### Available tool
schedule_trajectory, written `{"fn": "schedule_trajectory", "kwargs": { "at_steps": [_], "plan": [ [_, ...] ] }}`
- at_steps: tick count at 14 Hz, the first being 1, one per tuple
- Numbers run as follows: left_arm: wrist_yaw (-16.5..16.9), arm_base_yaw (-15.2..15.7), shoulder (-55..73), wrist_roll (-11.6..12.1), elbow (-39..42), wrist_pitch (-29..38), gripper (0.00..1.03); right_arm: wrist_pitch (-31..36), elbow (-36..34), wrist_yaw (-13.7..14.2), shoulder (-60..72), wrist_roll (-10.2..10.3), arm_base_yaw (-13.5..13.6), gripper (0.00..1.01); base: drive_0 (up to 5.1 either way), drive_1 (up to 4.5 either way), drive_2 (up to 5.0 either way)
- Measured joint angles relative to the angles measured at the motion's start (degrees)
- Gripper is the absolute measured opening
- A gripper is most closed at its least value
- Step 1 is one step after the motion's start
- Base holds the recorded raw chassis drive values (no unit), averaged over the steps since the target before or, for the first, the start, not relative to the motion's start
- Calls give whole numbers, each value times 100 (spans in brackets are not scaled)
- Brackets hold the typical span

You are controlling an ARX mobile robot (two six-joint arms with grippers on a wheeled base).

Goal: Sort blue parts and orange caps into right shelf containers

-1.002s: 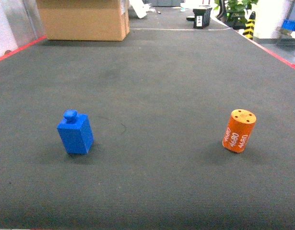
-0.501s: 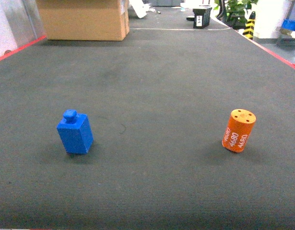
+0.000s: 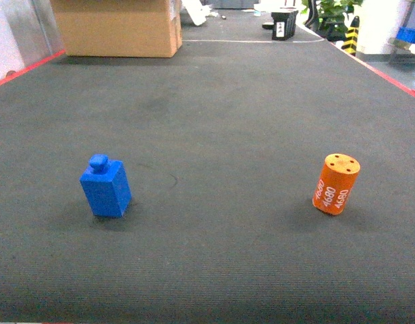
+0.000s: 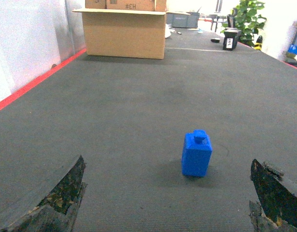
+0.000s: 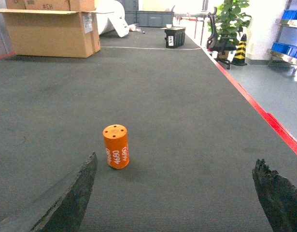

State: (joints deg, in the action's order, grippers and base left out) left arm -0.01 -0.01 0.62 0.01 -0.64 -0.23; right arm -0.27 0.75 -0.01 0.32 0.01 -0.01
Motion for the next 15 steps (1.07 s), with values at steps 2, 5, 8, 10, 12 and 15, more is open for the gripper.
{"fn": "schedule_trajectory", "kwargs": {
  "at_steps": [2, 5, 8, 10, 12, 15],
  "plan": [
    [0, 0, 0, 0, 0, -2, 98, 0, 0, 0, 0, 0, 0, 98, 0, 0, 0],
    [0, 0, 0, 0, 0, 0, 98, 0, 0, 0, 0, 0, 0, 98, 0, 0, 0],
    [0, 0, 0, 0, 0, 0, 98, 2, 0, 0, 0, 0, 0, 98, 0, 0, 0],
    [0, 0, 0, 0, 0, 0, 98, 0, 0, 0, 0, 2, 0, 98, 0, 0, 0],
    [0, 0, 0, 0, 0, 0, 98, 0, 0, 0, 0, 0, 0, 98, 0, 0, 0],
    [-2269, -1202, 2496, 72, -170, 1480, 98, 1182, 420, 2291, 2345, 247, 1320, 98, 0, 0, 0]
  ]
}}
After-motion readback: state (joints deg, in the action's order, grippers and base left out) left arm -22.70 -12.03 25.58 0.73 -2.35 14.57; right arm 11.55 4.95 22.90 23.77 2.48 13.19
